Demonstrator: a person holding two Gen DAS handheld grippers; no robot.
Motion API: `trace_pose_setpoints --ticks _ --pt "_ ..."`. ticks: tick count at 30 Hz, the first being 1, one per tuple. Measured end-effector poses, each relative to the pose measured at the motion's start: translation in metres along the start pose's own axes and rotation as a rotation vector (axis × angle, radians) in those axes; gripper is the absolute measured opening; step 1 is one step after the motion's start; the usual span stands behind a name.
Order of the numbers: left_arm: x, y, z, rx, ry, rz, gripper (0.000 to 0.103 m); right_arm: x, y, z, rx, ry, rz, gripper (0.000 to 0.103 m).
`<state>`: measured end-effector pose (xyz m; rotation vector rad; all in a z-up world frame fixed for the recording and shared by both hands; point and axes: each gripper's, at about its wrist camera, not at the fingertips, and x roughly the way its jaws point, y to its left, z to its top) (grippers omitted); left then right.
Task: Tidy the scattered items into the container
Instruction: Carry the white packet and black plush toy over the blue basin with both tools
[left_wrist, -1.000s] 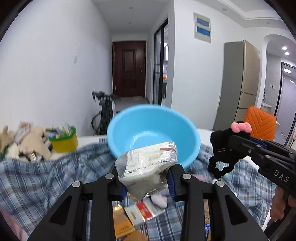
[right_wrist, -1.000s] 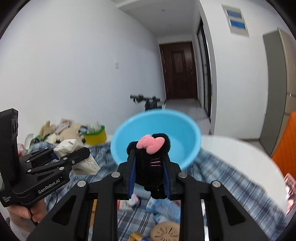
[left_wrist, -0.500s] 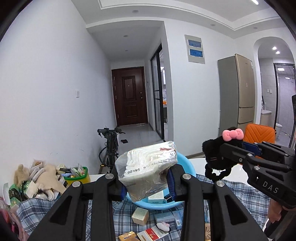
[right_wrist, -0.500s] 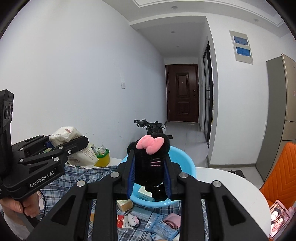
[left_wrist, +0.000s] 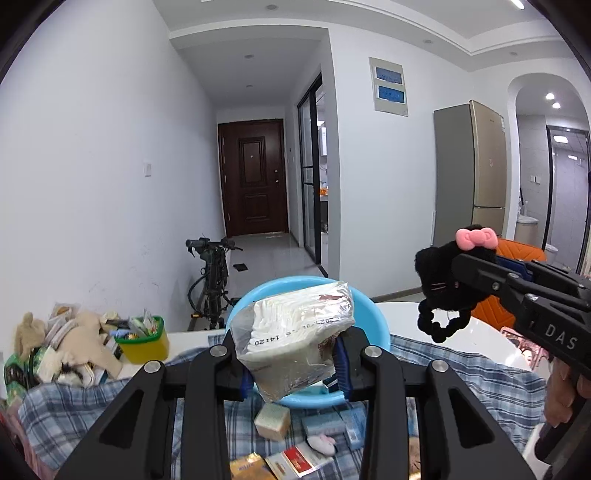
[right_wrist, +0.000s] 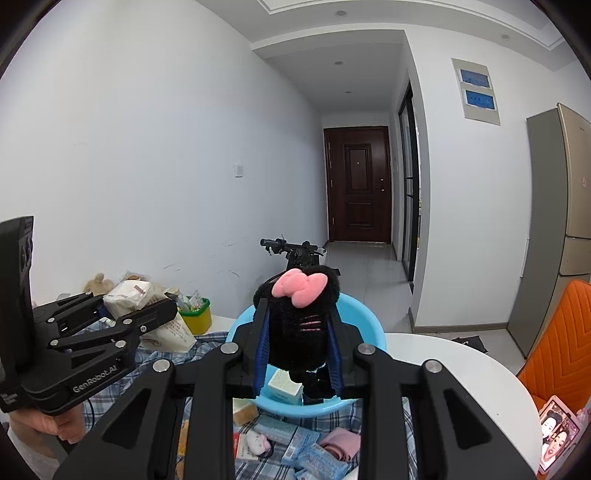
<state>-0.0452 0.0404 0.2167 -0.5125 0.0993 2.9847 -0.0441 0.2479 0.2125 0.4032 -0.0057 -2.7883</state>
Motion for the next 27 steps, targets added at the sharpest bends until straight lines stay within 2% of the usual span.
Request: trace_pose_setpoints --ticks 3,6,8,13,16,22,27 --pt "0.031 0.006 0.001 -0.018 0.025 0.002 0.036 0.013 -0.004 0.001 -0.005 -0.014 0.020 0.025" --pt "0.057 0.011 0.000 -0.016 0.014 -0.004 0.036 0.028 -0.005 0.000 -0.036 -0.034 -0.009 0.025" --pt "0.071 0.014 0.000 -0.021 0.007 0.013 0.036 0.040 -0.009 0.001 -0.025 -0.025 0.004 0.025" --pt "0.108 0.023 0.007 -0.063 0.007 0.001 0.036 0.075 -0.021 0.008 -0.011 -0.006 0.020 0.025" --pt "0.129 0.023 0.013 -0.052 0.003 0.021 0.036 0.094 -0.025 0.012 -0.014 -0.006 -0.006 0.025" --pt "0.180 0.028 0.025 -0.094 0.037 0.003 0.036 0.137 -0.037 0.011 0.010 0.024 -0.011 0.025" --pt "0.219 0.028 0.027 -0.060 0.049 0.037 0.036 0.176 -0.044 0.008 -0.011 0.066 -0.045 0.025"
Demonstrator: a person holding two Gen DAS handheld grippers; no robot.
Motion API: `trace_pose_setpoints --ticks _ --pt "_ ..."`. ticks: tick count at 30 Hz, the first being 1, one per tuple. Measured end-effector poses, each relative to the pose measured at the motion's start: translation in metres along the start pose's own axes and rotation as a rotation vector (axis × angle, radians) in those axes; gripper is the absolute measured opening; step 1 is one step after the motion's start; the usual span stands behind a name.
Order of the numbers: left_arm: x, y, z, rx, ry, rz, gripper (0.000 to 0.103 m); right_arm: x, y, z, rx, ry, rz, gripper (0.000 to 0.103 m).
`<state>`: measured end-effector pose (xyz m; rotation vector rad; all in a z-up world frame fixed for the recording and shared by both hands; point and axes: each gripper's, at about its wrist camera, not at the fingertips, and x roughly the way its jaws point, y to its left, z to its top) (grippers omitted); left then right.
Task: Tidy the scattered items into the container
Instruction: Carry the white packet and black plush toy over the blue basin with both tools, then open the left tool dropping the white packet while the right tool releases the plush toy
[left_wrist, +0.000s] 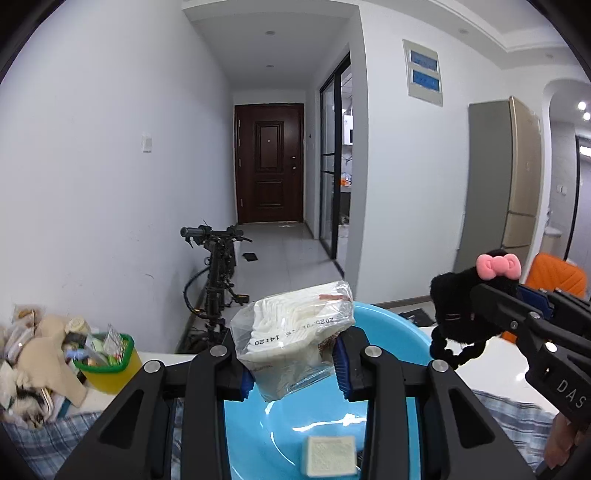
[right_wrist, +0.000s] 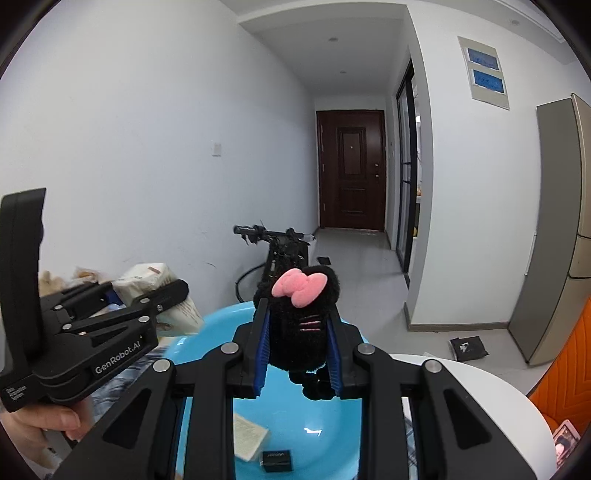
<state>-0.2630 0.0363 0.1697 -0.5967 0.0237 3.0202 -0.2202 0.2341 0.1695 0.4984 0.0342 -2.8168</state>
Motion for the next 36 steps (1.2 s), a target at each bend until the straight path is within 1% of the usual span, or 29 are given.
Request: trace_pose_setpoints --ticks 3,5,7,8,12,15,17,19,20,22,24,26,30,33,36 --pt "0.021 0.002 0.000 0.004 0.010 -0.010 0.036 0.021 -0.009 0.000 0.023 0.019 -0.005 0.025" --pt "0.032 0.003 0.000 0.015 0.001 -0.012 0.036 0.033 -0.015 0.001 0.039 0.028 0.006 0.025" --pt "0.041 0.005 0.000 0.019 -0.014 -0.025 0.036 0.042 -0.019 0.002 0.039 0.030 -0.007 0.024" --pt "0.044 0.005 0.001 0.018 -0.022 -0.036 0.036 0.045 -0.019 0.001 0.031 0.030 -0.014 0.024" --pt "0.057 0.008 0.002 0.025 -0.028 -0.022 0.036 0.054 -0.019 0.005 0.011 0.028 -0.023 0.024" --pt "0.066 0.013 0.007 -0.009 -0.031 -0.019 0.036 0.055 -0.016 0.009 0.021 0.006 -0.004 0.023" --pt "0.070 0.018 0.011 -0.025 -0.035 -0.017 0.036 0.058 -0.012 0.012 0.009 -0.002 -0.019 0.023" --pt "0.073 0.018 0.012 -0.006 -0.032 -0.010 0.036 0.057 -0.007 0.012 -0.002 -0.008 -0.059 0.023" --pt "0.075 0.018 0.012 0.011 -0.030 -0.005 0.036 0.058 -0.007 0.012 0.009 -0.006 -0.062 0.023" --pt "0.077 0.019 0.011 0.019 -0.023 -0.001 0.036 0.059 -0.008 0.011 0.039 -0.001 -0.047 0.023" --pt "0.081 0.024 0.009 0.000 -0.013 0.002 0.036 0.062 -0.008 0.011 0.030 0.002 -0.058 0.023" --pt "0.082 0.028 0.007 -0.010 -0.010 0.003 0.036 0.063 -0.010 0.011 0.040 0.008 -0.049 0.023" --pt "0.083 0.033 0.004 0.007 -0.007 0.013 0.036 0.062 -0.008 0.014 0.009 0.004 -0.068 0.023" --pt "0.081 0.040 0.004 -0.024 0.003 0.008 0.036 0.064 -0.010 0.019 0.002 0.001 -0.068 0.023" --pt "0.077 0.038 0.008 -0.015 0.010 0.048 0.036 0.067 -0.013 0.025 0.009 0.007 -0.059 0.023"
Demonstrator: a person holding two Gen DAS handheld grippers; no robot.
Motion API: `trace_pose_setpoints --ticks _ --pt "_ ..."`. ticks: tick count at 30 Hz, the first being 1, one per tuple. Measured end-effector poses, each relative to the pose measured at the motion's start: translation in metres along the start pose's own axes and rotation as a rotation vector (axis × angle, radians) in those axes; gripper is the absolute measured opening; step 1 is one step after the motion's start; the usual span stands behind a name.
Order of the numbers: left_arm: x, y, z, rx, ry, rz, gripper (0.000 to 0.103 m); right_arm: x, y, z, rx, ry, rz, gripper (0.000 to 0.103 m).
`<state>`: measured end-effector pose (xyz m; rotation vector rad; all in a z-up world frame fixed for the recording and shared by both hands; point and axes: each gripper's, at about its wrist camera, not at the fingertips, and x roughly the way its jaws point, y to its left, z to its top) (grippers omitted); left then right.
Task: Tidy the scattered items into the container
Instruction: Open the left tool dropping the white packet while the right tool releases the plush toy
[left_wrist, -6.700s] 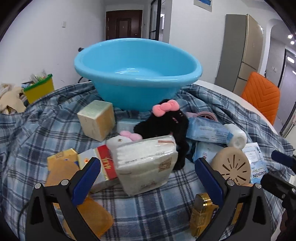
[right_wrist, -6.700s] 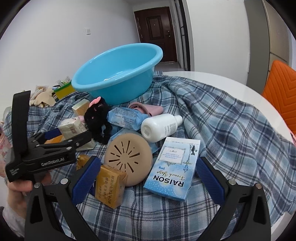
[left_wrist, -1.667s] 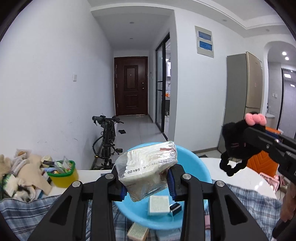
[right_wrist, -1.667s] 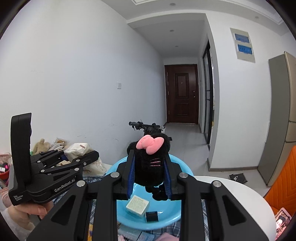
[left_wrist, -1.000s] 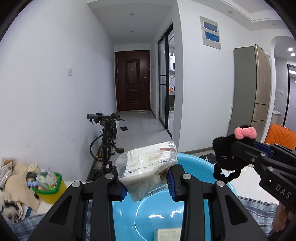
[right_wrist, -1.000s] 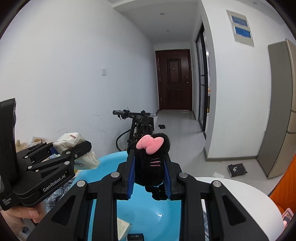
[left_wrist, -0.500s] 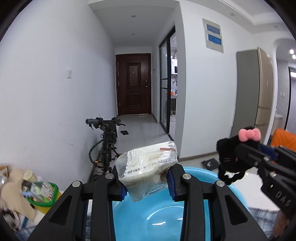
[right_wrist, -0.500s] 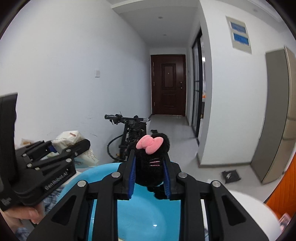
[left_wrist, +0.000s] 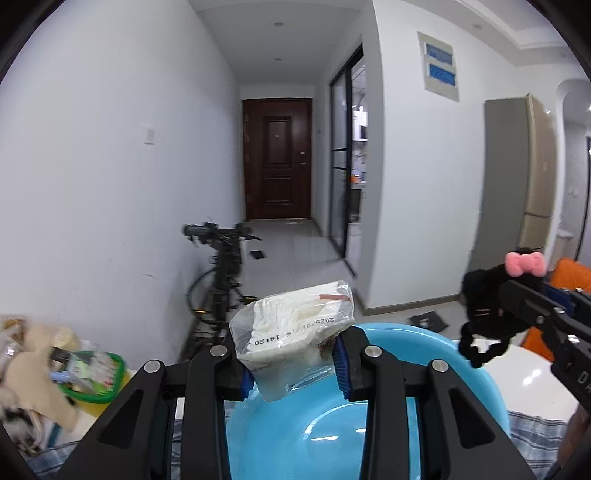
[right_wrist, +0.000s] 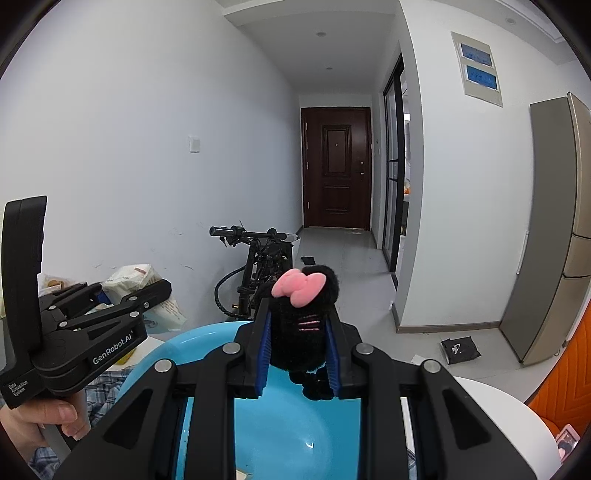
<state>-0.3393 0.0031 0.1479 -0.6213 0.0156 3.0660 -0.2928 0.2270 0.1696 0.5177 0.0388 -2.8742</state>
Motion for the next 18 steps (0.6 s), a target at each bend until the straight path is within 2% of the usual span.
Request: trace_pose_setpoints --ticks 2,4,8,9,11,14,18 --pt "-0.003 -0.001 0.004 -0.013 0.019 -0.029 0.036 0.001 0.001 0.000 -0.002 0.022 0.009 0.023" --pt "-0.001 -0.005 0.009 -0.023 0.077 -0.041 0.036 0.007 0.001 0.001 -0.002 0.092 0.041 0.023" --pt "0.027 -0.012 0.005 -0.079 0.432 0.078 0.036 0.012 0.001 0.001 -0.002 0.158 0.042 0.023" --pt "0.029 -0.013 0.003 -0.092 0.472 0.051 0.036 0.014 0.000 0.001 0.009 0.182 0.045 0.023" --pt "0.027 -0.018 0.003 -0.095 0.491 -0.015 0.036 0.018 -0.003 0.000 0.031 0.232 0.063 0.023" --pt "0.026 -0.024 0.001 -0.085 0.512 -0.048 0.036 0.024 -0.009 0.000 0.043 0.277 0.070 0.023" --pt "0.027 -0.027 -0.002 -0.096 0.537 -0.078 0.036 0.023 -0.017 0.001 0.056 0.276 0.073 0.023"
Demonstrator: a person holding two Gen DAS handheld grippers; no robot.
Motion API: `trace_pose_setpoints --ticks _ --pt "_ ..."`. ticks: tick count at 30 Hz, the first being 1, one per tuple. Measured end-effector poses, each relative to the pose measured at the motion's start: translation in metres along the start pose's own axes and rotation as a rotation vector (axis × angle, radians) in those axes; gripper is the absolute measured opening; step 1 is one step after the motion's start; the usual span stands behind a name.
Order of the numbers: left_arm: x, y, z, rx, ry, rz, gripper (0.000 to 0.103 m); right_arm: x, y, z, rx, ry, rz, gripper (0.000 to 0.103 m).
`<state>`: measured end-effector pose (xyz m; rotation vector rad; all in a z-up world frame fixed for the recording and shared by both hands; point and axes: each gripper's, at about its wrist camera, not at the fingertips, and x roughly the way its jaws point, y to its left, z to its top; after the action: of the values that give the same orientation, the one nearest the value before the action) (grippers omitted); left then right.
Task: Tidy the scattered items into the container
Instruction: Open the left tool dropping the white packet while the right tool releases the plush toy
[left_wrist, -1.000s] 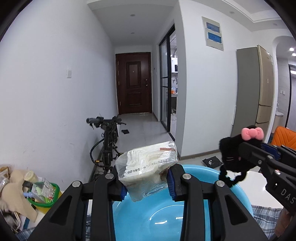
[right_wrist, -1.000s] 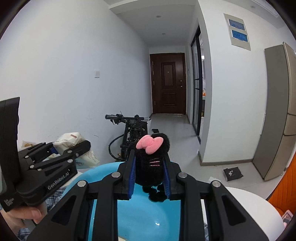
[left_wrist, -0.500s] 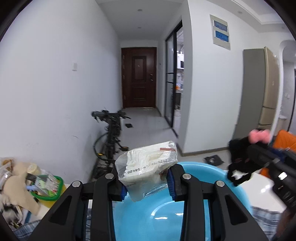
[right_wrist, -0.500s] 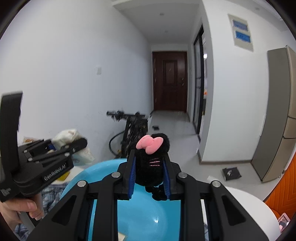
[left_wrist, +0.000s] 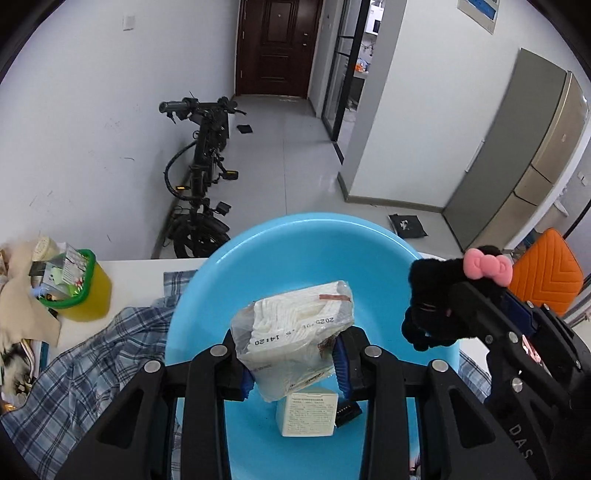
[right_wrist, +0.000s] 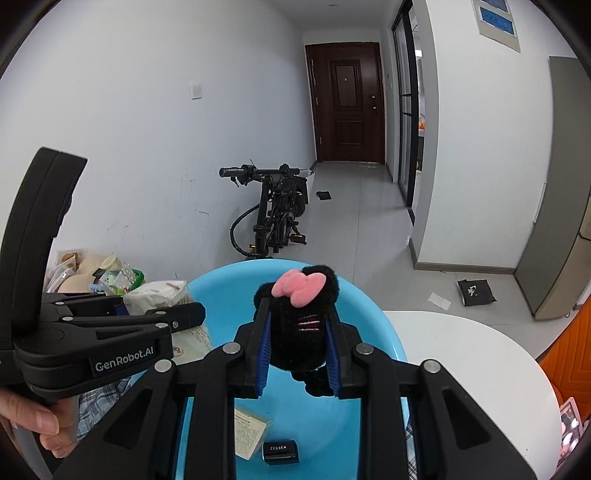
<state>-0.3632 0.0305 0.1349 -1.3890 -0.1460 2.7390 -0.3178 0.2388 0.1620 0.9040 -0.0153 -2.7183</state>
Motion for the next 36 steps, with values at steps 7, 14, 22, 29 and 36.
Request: trace_pose_setpoints --ticks 7,14,22,29,36 --pt "0.015 -0.003 0.002 0.010 0.041 0.006 0.036 0.004 -0.002 -0.008 0.009 0.014 -0.009 0.023" --pt "0.055 0.004 -0.009 -0.020 0.109 -0.007 0.036 0.029 -0.011 -0.019 0.029 0.075 0.001 0.023" --pt "0.083 0.007 -0.018 0.014 0.140 0.030 0.036 0.060 -0.027 -0.039 0.073 0.156 0.017 0.023" --pt "0.107 0.006 -0.024 0.008 0.185 0.029 0.036 0.073 -0.031 -0.046 0.078 0.196 0.021 0.023" --pt "0.115 0.005 -0.029 0.017 0.234 0.014 0.047 0.077 -0.034 -0.050 0.074 0.208 0.022 0.023"
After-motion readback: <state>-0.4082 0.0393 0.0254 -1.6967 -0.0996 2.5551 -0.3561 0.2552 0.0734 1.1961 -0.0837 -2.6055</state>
